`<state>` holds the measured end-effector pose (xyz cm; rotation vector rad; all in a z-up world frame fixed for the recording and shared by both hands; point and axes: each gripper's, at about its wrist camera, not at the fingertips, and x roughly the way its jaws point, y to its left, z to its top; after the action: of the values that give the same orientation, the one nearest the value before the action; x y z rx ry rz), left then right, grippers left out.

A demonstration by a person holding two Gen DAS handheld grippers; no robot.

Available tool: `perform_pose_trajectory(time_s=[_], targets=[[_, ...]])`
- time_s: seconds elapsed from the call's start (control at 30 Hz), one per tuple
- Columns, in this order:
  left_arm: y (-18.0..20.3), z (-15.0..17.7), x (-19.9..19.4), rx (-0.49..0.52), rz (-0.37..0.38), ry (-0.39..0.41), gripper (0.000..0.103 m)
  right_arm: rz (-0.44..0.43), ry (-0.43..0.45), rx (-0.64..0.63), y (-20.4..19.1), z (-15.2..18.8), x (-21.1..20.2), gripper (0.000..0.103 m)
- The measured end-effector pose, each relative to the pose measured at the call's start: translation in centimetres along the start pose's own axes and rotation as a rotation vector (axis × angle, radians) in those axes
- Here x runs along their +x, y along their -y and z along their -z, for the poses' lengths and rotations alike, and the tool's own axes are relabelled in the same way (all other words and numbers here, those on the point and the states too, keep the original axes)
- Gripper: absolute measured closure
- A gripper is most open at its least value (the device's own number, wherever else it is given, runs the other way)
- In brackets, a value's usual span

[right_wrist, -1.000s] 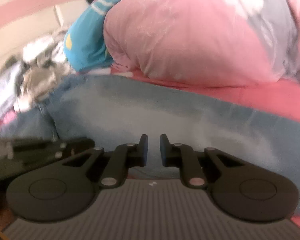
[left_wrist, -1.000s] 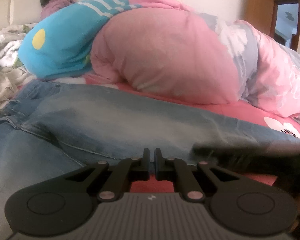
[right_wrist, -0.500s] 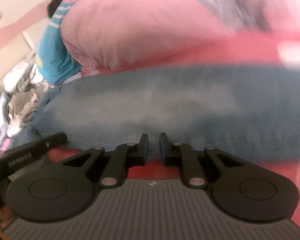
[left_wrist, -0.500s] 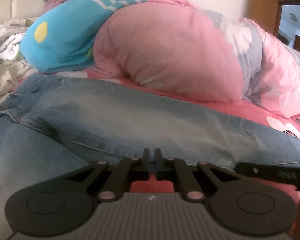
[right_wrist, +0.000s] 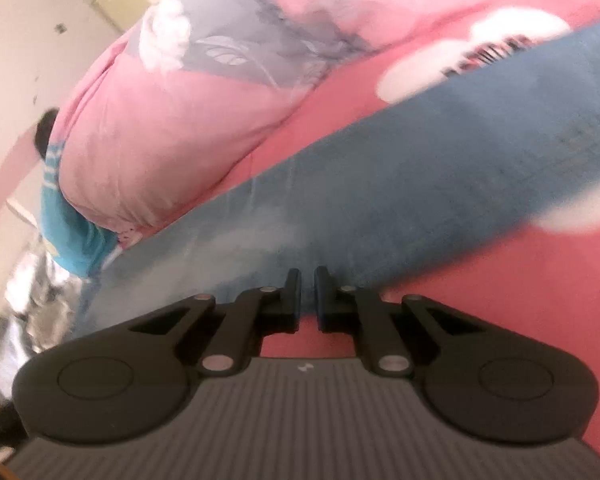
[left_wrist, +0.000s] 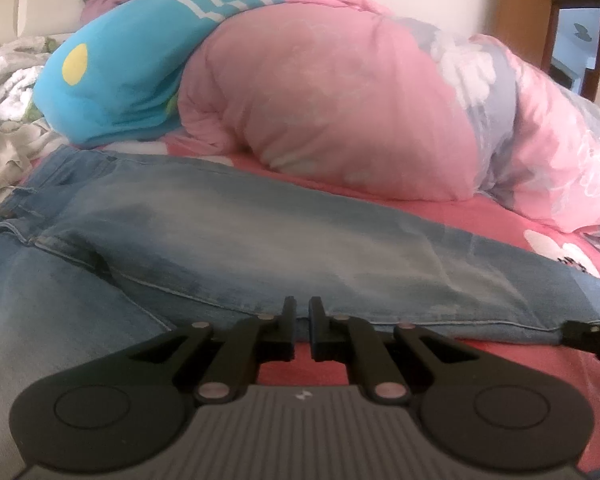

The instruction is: Fold clothes

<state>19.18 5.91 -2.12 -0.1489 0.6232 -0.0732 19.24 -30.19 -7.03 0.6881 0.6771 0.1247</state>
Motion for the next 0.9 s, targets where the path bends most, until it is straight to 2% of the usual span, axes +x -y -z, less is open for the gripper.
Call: perform_pose_trajectory(time_s=[0.07,0.17,0.27,0.43,0.6,0.67,0.83,0.9], targets=[[0.4,0.0,-0.6,0.014,0.019,0.014,0.090,0.007,0.027,0.024,-0.4,0.3,-2.2,0.093],[1.5,0.0,-1.9,0.037,0.058,0.036,0.083,0.019,0.066,-0.067,-2.4,1.9,-5.7,0.092],[2.4,0.3,-3.1,0.050,0.109,0.044,0.082,0.048,0.044,-0.185,-4.2,4.8,-8.1,0.092],[2.6,0.6,-5.5,0.047,0.187,0.054,0.072,0.104,0.038,-0.328,-6.5,9.5,-11.6,0.092],[1.6,1.0,-7.9,0.010,0.260,0.045,0.063,0.176,-0.015,-0.398,-8.1,12.3,-12.0,0.092],[1.1,1.3,-8.7,-0.002,0.279,0.040,0.060,0.212,-0.018,-0.407,-7.6,13.2,-11.5,0.088],[0.6,1.9,-10.3,0.011,0.249,0.067,0.053,0.195,0.092,-0.490,-5.9,16.4,-11.4,0.087],[0.2,2.0,-11.0,0.006,0.249,0.081,0.050,0.184,0.092,-0.474,-5.6,16.2,-11.5,0.087]])
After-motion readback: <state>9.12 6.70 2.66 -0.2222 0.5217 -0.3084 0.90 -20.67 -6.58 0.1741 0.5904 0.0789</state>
